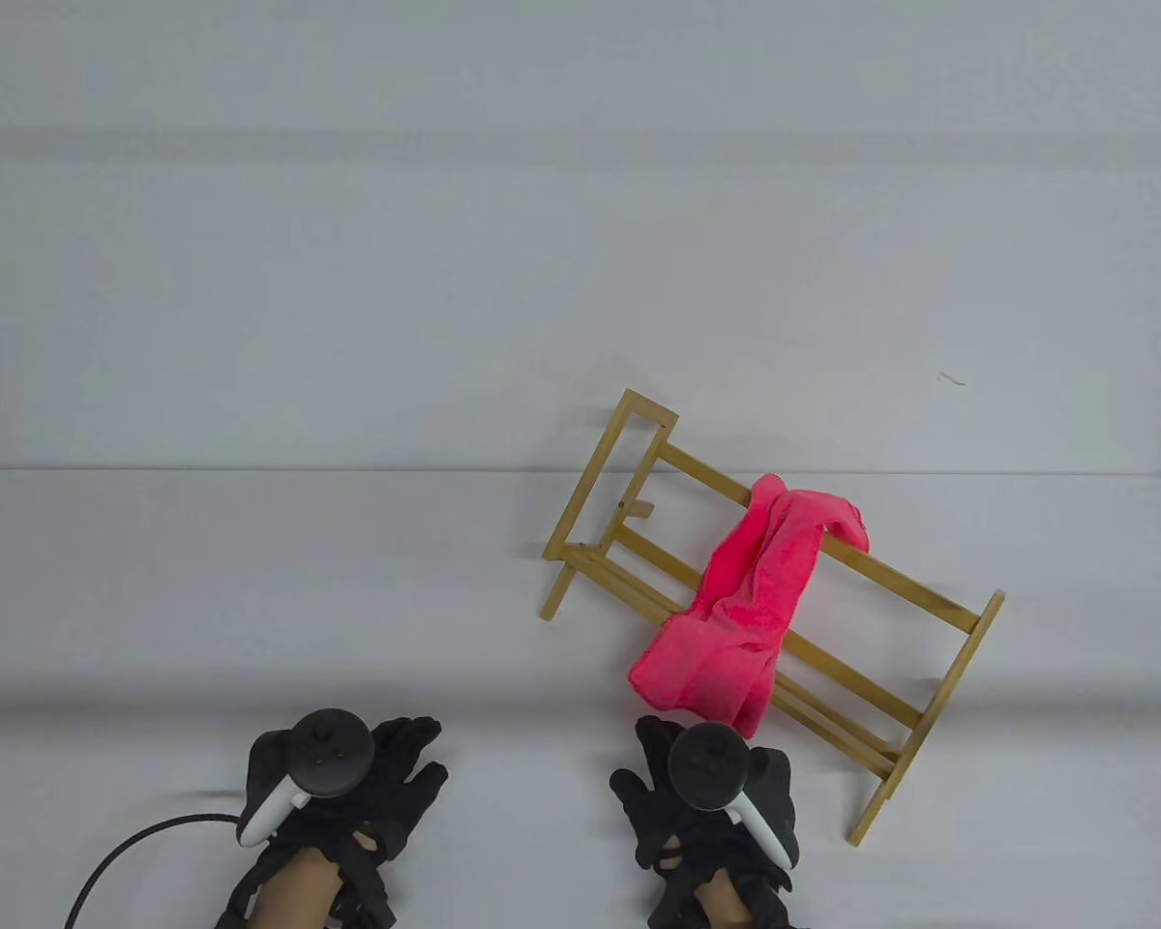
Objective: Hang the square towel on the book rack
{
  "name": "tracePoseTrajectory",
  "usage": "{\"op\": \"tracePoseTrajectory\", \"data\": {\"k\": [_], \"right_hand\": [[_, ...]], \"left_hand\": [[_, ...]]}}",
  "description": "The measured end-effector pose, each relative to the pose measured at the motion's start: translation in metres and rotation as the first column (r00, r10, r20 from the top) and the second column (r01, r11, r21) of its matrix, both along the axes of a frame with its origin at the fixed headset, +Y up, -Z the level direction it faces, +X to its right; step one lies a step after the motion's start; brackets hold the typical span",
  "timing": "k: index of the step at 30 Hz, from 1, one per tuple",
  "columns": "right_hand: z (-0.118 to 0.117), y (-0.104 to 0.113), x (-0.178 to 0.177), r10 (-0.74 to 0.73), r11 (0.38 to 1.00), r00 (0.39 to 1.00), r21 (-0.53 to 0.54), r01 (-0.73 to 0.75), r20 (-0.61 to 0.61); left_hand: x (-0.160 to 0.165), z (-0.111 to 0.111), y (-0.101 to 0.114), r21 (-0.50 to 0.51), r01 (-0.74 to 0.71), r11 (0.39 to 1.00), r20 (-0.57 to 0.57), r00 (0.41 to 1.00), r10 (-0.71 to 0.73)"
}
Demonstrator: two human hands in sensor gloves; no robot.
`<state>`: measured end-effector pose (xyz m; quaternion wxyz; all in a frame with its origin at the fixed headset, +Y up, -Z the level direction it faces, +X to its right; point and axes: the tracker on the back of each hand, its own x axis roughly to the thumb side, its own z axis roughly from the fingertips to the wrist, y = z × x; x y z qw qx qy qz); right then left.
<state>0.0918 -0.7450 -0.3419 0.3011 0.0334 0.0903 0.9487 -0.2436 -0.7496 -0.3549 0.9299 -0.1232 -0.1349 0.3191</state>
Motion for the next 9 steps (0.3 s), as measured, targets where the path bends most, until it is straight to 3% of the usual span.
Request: {"op": "tracePoseTrajectory", "data": {"k": [9], "right_hand": [[0.0001, -0.0001, -0.0002, 0.005, 1.0, 1.0, -0.002, -0.005, -0.001]], "left_hand": [[0.0007, -0.0001, 0.0, -0.001, -0.002, 1.0, 0.008, 1.0, 0.002]]}}
